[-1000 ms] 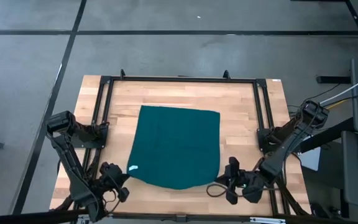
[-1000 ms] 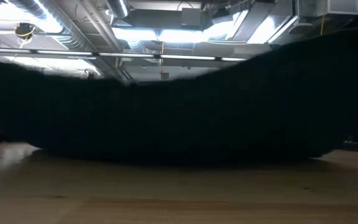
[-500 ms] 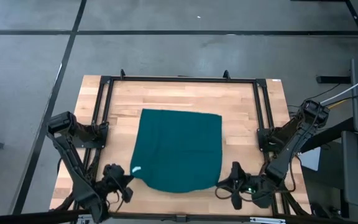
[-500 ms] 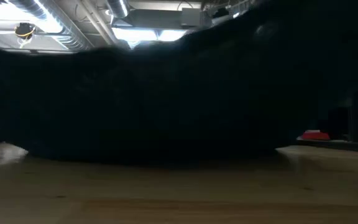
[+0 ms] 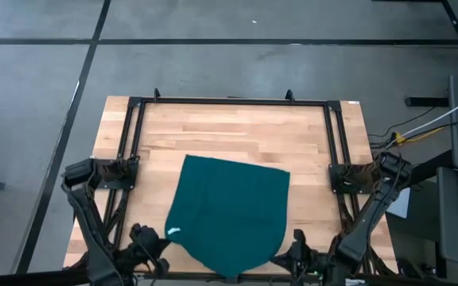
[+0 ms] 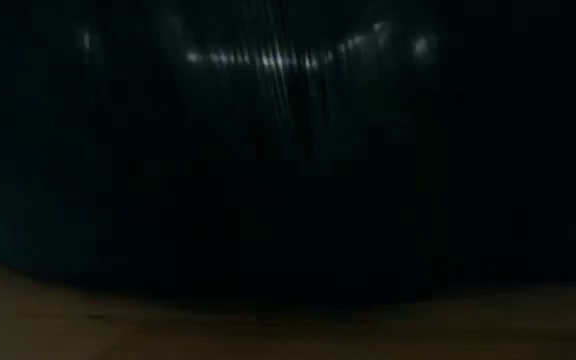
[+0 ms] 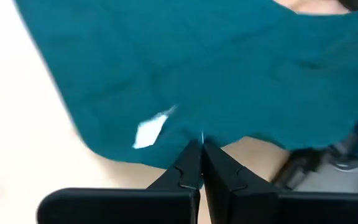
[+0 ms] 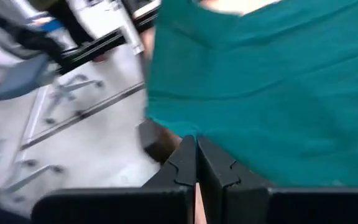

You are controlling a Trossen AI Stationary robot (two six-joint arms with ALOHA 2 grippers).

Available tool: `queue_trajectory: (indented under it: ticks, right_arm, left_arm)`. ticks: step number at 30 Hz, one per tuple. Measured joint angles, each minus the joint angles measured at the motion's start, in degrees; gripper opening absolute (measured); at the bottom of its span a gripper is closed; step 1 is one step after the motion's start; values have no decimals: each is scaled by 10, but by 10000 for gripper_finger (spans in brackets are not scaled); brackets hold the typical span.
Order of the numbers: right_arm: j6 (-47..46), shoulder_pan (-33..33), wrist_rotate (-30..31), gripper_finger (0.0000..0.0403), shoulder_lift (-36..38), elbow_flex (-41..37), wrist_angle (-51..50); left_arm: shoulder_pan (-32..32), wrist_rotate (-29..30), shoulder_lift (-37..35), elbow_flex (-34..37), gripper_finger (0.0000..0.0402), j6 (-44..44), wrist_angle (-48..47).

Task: Fold microfiber towels
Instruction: Fold the green towel

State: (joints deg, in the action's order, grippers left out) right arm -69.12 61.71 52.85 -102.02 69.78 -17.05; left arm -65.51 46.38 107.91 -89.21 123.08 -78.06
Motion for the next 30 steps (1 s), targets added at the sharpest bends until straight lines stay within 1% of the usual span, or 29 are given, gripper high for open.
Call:
queue_trajectory:
  ticks: [2,4,6,8,13,16,19,23,25,30]
  right_arm:
    - [-32,0,17,5,17,13,-84]
    - [-79,-1,21,5,33,14,-169]
    - [-129,0,25,5,37,7,-233]
    - [-174,2,24,5,37,-10,-278]
    - [-258,6,33,5,39,-68,-304]
    - [-276,7,35,5,53,-91,-320]
    - [-296,5,37,5,73,-121,-335]
    - [-308,-4,43,5,115,-170,-329]
    - [-308,-12,47,5,132,-193,-331]
    - [-308,-32,48,5,169,-240,-318]
  left_arm:
    - [7,-3,-15,0,1,1,-44]
    - [21,-3,-30,9,1,0,-75]
    - [37,6,-48,44,1,-2,-70]
    - [54,7,-69,96,1,-9,-34]
    - [83,33,-131,231,1,-14,50]
    - [104,38,-166,287,1,-24,60]
    - [130,60,-200,334,1,-29,65]
    - [159,82,-237,379,1,-34,76]
    - [170,83,-250,395,1,-38,78]
    - [211,92,-271,423,1,-77,126]
